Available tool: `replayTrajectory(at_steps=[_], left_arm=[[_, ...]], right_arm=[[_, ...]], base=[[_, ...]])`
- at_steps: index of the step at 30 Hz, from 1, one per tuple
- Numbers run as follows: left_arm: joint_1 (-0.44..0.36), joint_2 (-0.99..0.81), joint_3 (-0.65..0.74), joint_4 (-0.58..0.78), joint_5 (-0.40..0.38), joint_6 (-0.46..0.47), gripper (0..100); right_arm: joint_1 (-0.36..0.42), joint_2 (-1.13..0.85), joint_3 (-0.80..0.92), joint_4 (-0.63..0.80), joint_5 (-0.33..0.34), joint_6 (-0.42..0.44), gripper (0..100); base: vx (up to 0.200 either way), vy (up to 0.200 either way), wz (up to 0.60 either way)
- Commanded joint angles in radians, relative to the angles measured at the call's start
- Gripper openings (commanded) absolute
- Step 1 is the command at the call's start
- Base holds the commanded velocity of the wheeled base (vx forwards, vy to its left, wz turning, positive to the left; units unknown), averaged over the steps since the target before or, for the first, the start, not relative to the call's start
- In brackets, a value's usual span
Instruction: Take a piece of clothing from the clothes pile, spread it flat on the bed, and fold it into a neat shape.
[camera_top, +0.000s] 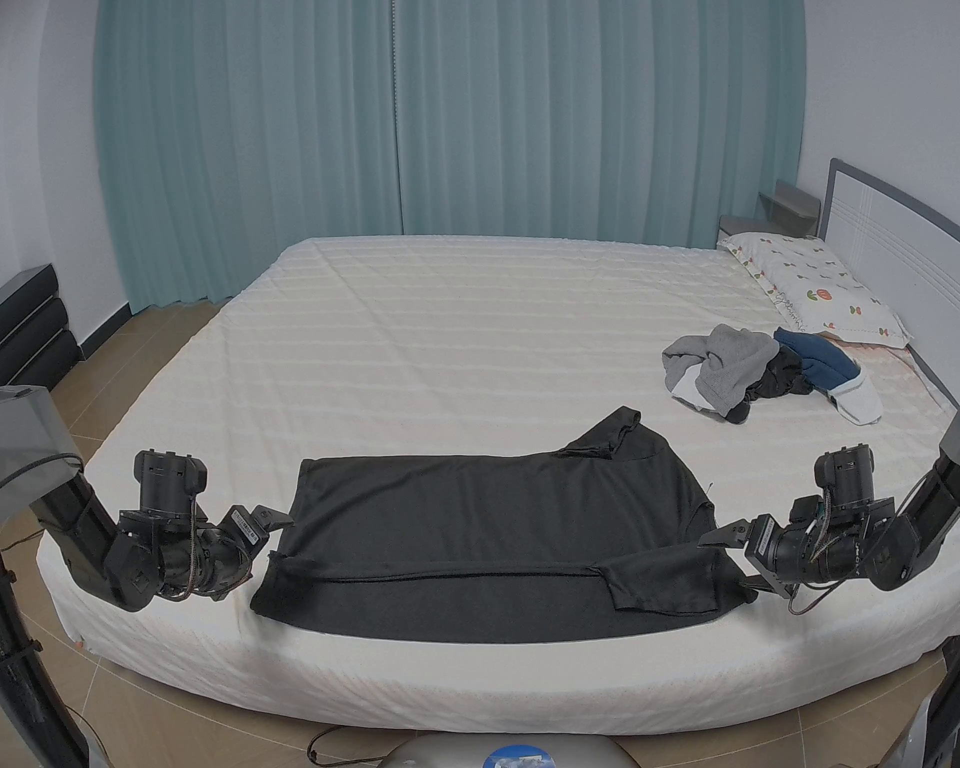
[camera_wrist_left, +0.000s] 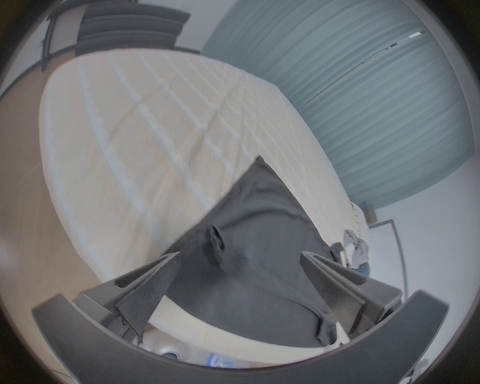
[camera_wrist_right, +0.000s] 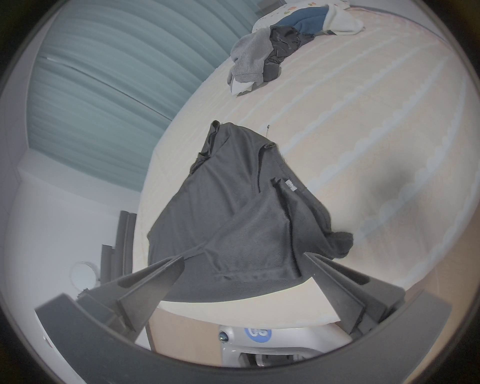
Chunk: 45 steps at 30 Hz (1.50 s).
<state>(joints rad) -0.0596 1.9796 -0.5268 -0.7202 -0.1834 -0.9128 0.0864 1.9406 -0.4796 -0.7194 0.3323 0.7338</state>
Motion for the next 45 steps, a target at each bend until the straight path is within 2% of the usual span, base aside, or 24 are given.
replayTrajectory(at_steps=[1,2,4,10,30,36,45], left_arm=[[0.003,-0.081,0.033,-0.001,-0.041,-0.057,100],[0.0,-0.077,0.033,-0.001,-0.042,-0.071,100],[-0.003,-0.076,0.034,-0.001,-0.044,-0.071,100],[-0.008,-0.077,0.039,-0.001,-0.05,-0.071,100],[-0.019,-0.022,0.019,0.004,-0.047,-0.074,100],[-0.022,0.033,-0.062,0.151,-0.048,-0.072,100],[-0.02,0.107,-0.122,0.166,-0.041,-0.066,100]], right_arm=[[-0.005,-0.012,0.099,-0.088,0.025,0.044,100],[-0.007,0.011,0.131,-0.146,0.027,0.044,100],[0.001,0.029,0.133,-0.172,0.027,0.047,100],[0.009,0.023,0.133,-0.183,0.027,0.072,100],[0.01,0.031,0.13,-0.183,0.028,0.078,100],[0.013,0.032,0.131,-0.183,0.03,0.078,100],[0.013,0.034,0.133,-0.186,0.05,0.07,100]], base=[[0.0,0.0,0.0],[0.0,-0.2,0.0],[0.0,-0.2,0.0],[0.0,-0.2,0.0],[0.0,0.0,0.0],[0.0,0.0,0.0],[0.0,0.0,0.0]])
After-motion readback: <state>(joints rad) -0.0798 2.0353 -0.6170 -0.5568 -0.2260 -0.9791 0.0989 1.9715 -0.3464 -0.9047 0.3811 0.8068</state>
